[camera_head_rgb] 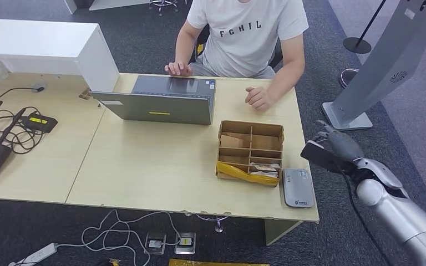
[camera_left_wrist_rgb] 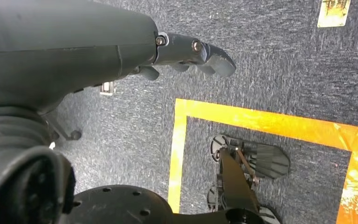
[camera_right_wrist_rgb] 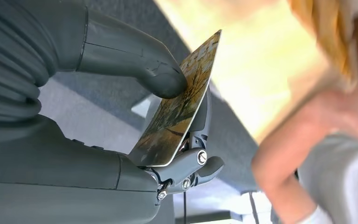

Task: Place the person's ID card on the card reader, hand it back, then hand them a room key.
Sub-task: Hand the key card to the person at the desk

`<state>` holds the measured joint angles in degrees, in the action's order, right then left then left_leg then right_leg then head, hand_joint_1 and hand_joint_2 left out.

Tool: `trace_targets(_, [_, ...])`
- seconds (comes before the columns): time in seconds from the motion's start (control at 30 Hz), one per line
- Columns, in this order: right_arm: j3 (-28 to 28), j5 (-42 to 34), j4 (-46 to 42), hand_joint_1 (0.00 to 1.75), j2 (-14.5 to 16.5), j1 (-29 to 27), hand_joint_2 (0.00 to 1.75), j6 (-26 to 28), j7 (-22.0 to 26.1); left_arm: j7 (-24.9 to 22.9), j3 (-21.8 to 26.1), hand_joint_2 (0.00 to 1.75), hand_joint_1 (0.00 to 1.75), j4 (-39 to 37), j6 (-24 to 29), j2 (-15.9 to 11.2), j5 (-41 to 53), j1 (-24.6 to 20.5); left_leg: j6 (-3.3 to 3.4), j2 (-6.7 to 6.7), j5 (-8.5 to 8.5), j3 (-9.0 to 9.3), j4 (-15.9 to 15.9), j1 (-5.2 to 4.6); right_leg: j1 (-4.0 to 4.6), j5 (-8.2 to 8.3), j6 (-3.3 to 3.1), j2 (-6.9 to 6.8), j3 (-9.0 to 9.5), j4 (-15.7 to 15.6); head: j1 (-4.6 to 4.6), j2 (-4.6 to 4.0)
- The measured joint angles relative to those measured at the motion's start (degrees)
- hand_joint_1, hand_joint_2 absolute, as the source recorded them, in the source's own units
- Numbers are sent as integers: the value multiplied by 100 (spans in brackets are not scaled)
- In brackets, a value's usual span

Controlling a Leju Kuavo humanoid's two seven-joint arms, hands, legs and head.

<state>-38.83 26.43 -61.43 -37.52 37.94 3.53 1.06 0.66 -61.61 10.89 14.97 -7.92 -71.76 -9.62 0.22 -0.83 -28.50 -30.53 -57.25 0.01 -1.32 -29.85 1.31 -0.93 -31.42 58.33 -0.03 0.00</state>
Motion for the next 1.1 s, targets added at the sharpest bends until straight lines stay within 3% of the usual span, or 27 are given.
trace_targets(0.23, [221,75,-300,175,-412,918,175,-376,-178,4,0,0,0,-1,-9,-34,-32,7,0,0,0,-1,0,-3,-3,0,1,1,-1,0,0,0])
trace_targets(0.5, [292,360,-486,175,-422,1460,175,-538,-106,7,-1,0,0,0,-19,-22,-38,6,0,-1,0,-3,0,0,0,0,1,-2,1,1,1,0])
trace_targets(0.73, [279,435,-486,175,-341,1464,175,-512,-47,28,-2,0,0,0,-51,-19,-21,3,0,-1,0,-5,0,1,1,0,1,-2,1,1,3,0])
trace_targets(0.87, [222,393,-485,175,-9,1048,175,-306,-45,93,-2,0,0,2,-126,-13,23,-3,0,-5,0,-5,0,3,3,0,0,-5,0,1,2,0])
trace_targets(1.1, [218,397,-484,175,153,843,175,-271,-74,105,-4,0,0,2,-157,-10,50,-1,0,-4,0,-5,0,3,3,0,0,-5,0,1,1,0])
